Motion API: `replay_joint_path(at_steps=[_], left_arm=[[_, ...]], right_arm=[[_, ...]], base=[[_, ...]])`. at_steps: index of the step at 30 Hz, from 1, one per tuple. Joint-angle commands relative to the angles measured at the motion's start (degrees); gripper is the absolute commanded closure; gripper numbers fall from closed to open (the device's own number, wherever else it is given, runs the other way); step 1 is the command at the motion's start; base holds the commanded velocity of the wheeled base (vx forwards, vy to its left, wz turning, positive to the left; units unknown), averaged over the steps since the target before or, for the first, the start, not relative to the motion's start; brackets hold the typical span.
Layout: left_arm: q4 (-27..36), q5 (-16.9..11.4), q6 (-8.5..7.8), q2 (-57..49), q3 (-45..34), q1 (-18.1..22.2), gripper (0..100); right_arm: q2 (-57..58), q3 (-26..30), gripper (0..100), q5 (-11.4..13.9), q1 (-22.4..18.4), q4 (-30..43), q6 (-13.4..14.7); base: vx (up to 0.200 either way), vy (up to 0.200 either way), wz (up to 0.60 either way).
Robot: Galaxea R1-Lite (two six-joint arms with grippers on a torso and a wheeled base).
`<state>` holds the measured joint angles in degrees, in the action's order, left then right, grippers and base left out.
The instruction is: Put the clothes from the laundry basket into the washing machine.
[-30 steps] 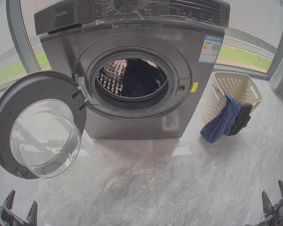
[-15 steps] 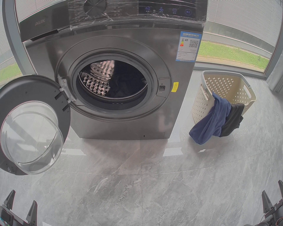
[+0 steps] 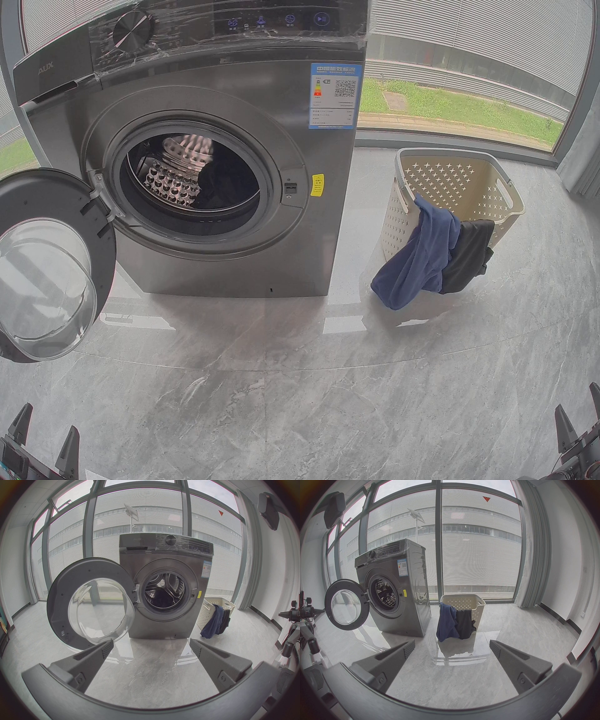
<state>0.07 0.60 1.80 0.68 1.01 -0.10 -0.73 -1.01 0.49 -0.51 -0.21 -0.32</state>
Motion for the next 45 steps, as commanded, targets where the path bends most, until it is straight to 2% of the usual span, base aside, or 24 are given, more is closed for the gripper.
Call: replay_joint_path(at_steps=[1, 6, 15, 22, 37, 45], left_arm=[[0.0, 0.0, -0.22, -0.3, -0.9, 0.0, 0], [0.0, 0.1, -0.49, -0.3, -0.9, 0.1, 0], [-0.1, 0.1, -0.13, -0.3, -0.9, 0.0, 0], [-0.1, 0.1, -0.05, -0.3, -0.9, 0.0, 0], [-0.1, 0.0, 0.04, -0.2, -0.9, 0.0, 0], [-0.1, 0.0, -0.22, -0.3, -0.9, 0.0, 0]], right_arm=[[0.5, 1.0, 0, 0.0, 0.0, -0.1, 0.0], [0.6, 1.0, 0, 0.0, 0.0, -0.1, 0.0], [0.6, 1.0, 0, 0.0, 0.0, -0.1, 0.0], [0.6, 1.0, 0, 0.0, 0.0, -0.1, 0.0], [0.6, 1.0, 0, 0.0, 0.0, -0.1, 0.0], [0.6, 1.0, 0, 0.0, 0.0, -0.1, 0.0]], base=[[0.000, 0.000, 0.00], [0.000, 0.000, 0.00], [0.000, -0.200, 0.00], [0.000, 0.000, 0.00], [0.000, -0.200, 0.00], [0.000, 0.000, 0.00]])
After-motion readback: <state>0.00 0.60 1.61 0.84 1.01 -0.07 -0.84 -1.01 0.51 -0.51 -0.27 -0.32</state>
